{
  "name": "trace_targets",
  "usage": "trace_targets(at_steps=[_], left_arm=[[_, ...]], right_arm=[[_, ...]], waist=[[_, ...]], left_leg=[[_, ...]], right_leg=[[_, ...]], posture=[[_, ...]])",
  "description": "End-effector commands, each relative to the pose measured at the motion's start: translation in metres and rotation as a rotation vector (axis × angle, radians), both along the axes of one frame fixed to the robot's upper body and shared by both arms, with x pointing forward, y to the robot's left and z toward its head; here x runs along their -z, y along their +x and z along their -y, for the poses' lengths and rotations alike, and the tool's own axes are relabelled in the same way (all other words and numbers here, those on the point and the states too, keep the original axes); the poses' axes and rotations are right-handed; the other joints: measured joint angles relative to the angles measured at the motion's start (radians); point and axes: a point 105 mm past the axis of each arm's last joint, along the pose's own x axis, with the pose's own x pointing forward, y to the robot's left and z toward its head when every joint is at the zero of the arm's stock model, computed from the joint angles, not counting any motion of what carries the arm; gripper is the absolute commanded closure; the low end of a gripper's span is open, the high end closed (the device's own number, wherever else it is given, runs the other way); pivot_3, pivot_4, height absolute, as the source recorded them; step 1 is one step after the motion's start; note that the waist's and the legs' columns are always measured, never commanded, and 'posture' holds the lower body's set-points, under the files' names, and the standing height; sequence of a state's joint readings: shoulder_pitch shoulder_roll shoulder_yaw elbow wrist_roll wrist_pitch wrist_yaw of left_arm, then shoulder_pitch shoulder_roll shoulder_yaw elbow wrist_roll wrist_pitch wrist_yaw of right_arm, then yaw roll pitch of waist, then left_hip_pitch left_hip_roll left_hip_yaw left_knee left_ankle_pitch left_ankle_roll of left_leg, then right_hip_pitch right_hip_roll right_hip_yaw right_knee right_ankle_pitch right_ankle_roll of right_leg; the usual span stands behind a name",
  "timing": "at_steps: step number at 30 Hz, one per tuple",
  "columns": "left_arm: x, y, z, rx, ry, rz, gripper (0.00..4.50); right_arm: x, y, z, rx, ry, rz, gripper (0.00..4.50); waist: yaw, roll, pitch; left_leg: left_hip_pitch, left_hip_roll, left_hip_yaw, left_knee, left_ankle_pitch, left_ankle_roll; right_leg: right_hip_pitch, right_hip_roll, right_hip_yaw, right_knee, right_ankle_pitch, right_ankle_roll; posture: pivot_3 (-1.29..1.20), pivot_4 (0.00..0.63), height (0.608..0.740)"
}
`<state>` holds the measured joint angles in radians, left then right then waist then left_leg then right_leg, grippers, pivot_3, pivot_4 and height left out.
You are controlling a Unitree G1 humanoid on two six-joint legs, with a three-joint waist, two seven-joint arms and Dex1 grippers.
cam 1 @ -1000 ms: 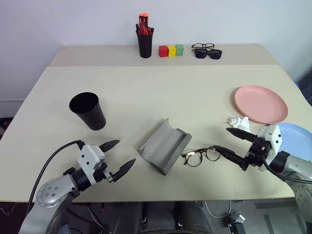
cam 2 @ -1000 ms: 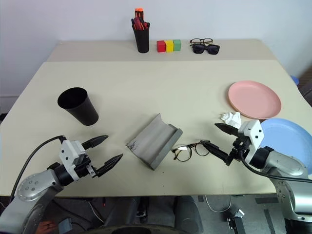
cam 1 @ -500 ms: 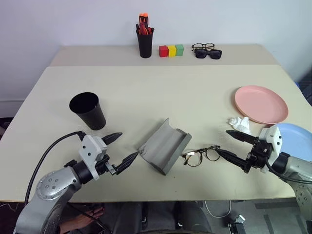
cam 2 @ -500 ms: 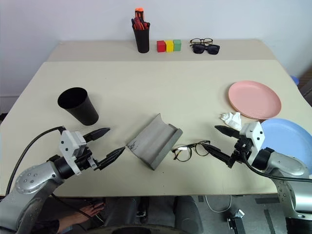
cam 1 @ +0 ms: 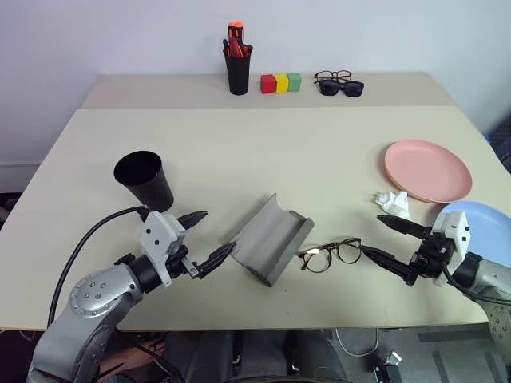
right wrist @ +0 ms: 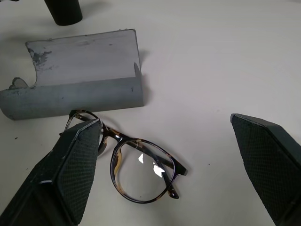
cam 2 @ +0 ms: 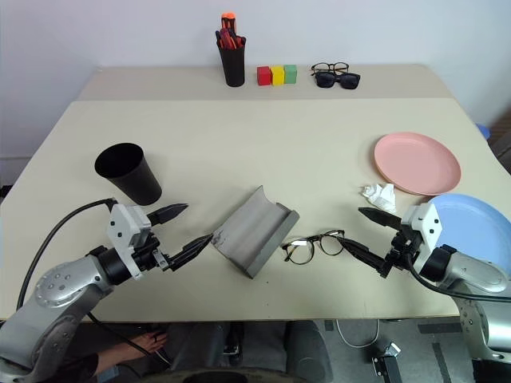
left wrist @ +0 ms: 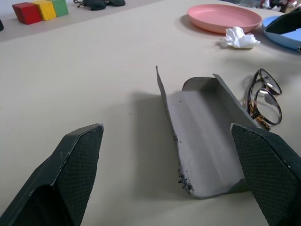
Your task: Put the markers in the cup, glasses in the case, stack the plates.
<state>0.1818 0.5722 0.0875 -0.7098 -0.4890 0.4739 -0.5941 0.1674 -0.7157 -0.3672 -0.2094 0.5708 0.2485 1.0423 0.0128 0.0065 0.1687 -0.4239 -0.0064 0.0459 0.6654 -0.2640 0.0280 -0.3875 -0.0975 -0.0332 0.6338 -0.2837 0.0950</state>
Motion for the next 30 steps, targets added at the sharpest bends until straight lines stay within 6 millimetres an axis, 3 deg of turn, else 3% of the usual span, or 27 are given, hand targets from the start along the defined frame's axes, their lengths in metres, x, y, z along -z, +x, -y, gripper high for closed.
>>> trace_targets(at_steps=[1, 30], left_arm=[[-0.004, -0.002, 0.004, 0.036, 0.003, 0.033, 0.04], [0.002, -0.006, 0.002, 0.005, -0.015, 0.048, 0.04]], right_arm=[[-0.011, 0.001, 0.003, 0.008, -0.012, 0.052, 0.00], [-0.011, 0.010, -0.004, -0.017, 0.001, 0.062, 0.00]], waist=[[0.000, 0.000, 0.000], [-0.001, 0.000, 0.000]], left_leg=[[0.000, 0.000, 0.000, 0.000, 0.000, 0.000], [0.000, 0.000, 0.000, 0.000, 0.000, 0.000]], right_leg=[[0.000, 0.000, 0.000, 0.000, 0.000, 0.000], [0.000, 0.000, 0.000, 0.000, 0.000, 0.000]], posture=[[0.00, 0.150, 0.740], [0.00, 0.150, 0.740]])
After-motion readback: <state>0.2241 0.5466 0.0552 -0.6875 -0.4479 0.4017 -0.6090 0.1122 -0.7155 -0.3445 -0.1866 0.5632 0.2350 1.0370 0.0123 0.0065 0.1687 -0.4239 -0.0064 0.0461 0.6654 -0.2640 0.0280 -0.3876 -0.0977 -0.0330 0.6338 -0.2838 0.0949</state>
